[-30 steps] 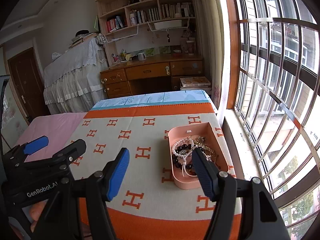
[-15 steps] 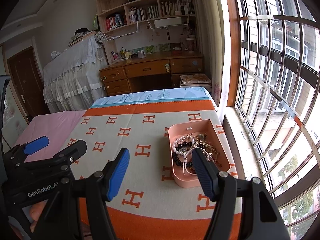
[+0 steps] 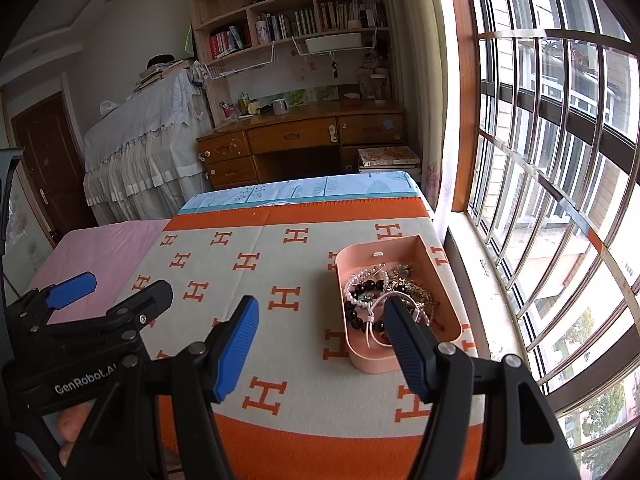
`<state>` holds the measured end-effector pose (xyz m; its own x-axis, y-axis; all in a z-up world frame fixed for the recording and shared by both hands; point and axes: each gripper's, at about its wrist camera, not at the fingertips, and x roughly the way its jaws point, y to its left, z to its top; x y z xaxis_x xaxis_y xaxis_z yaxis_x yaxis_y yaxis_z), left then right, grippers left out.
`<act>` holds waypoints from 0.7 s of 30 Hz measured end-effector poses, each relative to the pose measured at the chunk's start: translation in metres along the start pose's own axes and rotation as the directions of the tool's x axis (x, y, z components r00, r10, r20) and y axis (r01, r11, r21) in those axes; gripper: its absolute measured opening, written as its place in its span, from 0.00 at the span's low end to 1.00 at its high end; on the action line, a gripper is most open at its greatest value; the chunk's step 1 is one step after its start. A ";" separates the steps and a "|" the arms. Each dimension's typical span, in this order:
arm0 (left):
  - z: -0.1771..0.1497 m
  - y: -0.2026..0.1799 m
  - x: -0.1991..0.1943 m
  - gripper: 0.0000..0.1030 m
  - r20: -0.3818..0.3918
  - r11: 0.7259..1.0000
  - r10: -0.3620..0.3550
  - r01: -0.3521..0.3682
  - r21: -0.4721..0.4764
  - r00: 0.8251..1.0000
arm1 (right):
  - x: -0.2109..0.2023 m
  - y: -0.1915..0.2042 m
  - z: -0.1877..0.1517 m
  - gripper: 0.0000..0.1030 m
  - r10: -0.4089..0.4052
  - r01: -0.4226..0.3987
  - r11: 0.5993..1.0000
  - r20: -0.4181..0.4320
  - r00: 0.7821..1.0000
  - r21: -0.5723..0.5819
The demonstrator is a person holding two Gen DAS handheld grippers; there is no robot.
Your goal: Organize jewelry
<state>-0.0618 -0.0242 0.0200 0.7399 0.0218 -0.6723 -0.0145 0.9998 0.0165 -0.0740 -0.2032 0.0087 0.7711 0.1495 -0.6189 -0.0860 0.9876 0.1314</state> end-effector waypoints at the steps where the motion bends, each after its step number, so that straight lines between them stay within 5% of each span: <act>1: 0.000 0.000 0.000 0.99 0.000 1.000 0.000 0.000 0.000 1.000 | 0.000 0.000 0.000 0.64 0.000 0.000 1.000 0.001 1.000 0.001; 21: -0.006 0.007 0.007 0.99 -0.025 1.000 -0.001 0.000 -0.009 1.000 | 0.008 0.006 -0.007 0.64 -0.002 0.002 1.000 -0.020 1.000 -0.002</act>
<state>-0.0611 -0.0166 0.0107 0.7229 0.0213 -0.6906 -0.0205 0.9997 0.0094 -0.0727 -0.1956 -0.0005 0.7588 0.1483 -0.6342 -0.0860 0.9880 0.1281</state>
